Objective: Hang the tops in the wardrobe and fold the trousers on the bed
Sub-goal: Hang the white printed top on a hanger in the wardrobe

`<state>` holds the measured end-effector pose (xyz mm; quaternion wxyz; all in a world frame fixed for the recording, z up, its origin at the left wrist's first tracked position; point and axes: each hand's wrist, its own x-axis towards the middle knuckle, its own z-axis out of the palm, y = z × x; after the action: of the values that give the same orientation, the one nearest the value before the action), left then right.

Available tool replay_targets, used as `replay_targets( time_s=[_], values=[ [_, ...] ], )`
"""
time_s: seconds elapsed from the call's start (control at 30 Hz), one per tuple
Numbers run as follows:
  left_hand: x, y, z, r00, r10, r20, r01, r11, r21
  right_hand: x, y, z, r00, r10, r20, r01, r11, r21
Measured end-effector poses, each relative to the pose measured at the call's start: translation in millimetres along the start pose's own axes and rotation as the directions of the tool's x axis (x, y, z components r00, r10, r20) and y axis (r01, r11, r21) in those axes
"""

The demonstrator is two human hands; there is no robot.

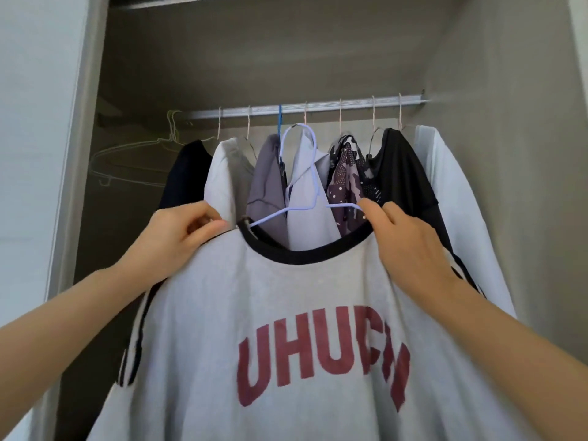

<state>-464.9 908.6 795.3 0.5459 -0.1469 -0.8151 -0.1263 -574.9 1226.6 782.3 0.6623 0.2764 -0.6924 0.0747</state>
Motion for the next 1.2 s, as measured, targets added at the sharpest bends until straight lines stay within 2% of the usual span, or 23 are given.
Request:
replay_targets(
  time_s=[0.17, 0.23, 0.3, 0.4, 0.47, 0.57, 0.63, 0.7, 0.73, 0.8, 0.87, 0.9, 1.0, 1.07, 1.1, 1.2],
  values=[
    [-14, -22, -4, 0.997, 0.069, -0.038, -0.062, 0.984, 0.164, 0, 11, 3, 0.994, 0.052, 0.091, -0.054, 0.998, 0.021],
    [-15, -19, -2, 0.998, 0.053, 0.036, -0.056, 0.992, 0.114, 0, 14, 5, 0.993, 0.078, 0.089, -0.079, 0.997, 0.010],
    [-15, -17, 0, 0.998, -0.002, 0.068, 0.002, 1.000, -0.007, -2, 16, 7, 0.991, 0.090, 0.096, -0.091, 0.996, 0.010],
    [-12, -20, -4, 0.996, -0.083, -0.024, 0.079, 0.990, -0.120, -4, 22, 5, 0.995, 0.086, 0.047, -0.086, 0.996, -0.017],
    [-11, -29, -9, 0.985, -0.163, -0.063, 0.155, 0.981, -0.115, -4, 28, 3, 0.997, 0.075, 0.019, -0.074, 0.996, -0.043],
    [-8, -39, -10, 0.974, -0.223, 0.030, 0.220, 0.972, 0.081, -5, 34, 1, 1.000, 0.008, 0.005, -0.008, 0.999, -0.044],
    [-6, -39, -8, 0.956, -0.268, 0.120, 0.217, 0.920, 0.327, -5, 33, 3, 0.999, -0.040, -0.006, 0.040, 0.999, -0.023],
    [-4, -33, -6, 0.938, -0.290, 0.191, 0.183, 0.880, 0.439, -4, 31, 5, 0.999, -0.032, -0.009, 0.032, 0.999, 0.012],
    [-3, -30, -5, 0.941, -0.262, 0.213, 0.166, 0.909, 0.383, -4, 30, 6, 1.000, -0.025, -0.009, 0.026, 0.999, 0.025],
    [0, -17, -6, 0.954, -0.222, 0.202, 0.218, 0.975, 0.044, -4, 30, 8, 1.000, -0.025, -0.008, 0.025, 0.999, 0.034],
    [4, -1, -8, 0.948, -0.243, 0.205, 0.293, 0.917, -0.269, -6, 27, 9, 0.999, -0.040, 0.000, 0.040, 0.999, 0.030],
    [7, 5, -8, 0.941, -0.243, 0.235, 0.309, 0.899, -0.309, -6, 26, 9, 0.999, -0.048, -0.002, 0.048, 0.998, 0.027],
    [12, 24, 2, 0.934, -0.179, 0.310, 0.239, 0.956, -0.168, -4, 16, 8, 0.998, -0.058, -0.016, 0.058, 0.998, 0.037],
    [14, 37, 13, 0.957, -0.131, 0.260, 0.154, 0.986, -0.069, -2, 6, 5, 0.998, -0.049, -0.040, 0.051, 0.997, 0.056],
    [14, 41, 20, 0.977, -0.097, 0.190, 0.098, 0.995, 0.003, -1, 0, 4, 0.998, -0.039, -0.050, 0.042, 0.997, 0.060],
    [11, 39, 32, 0.992, 0.051, -0.120, -0.021, 0.970, 0.241, 0, -16, -3, 0.996, 0.029, -0.080, -0.026, 0.999, 0.044]
  ],
)
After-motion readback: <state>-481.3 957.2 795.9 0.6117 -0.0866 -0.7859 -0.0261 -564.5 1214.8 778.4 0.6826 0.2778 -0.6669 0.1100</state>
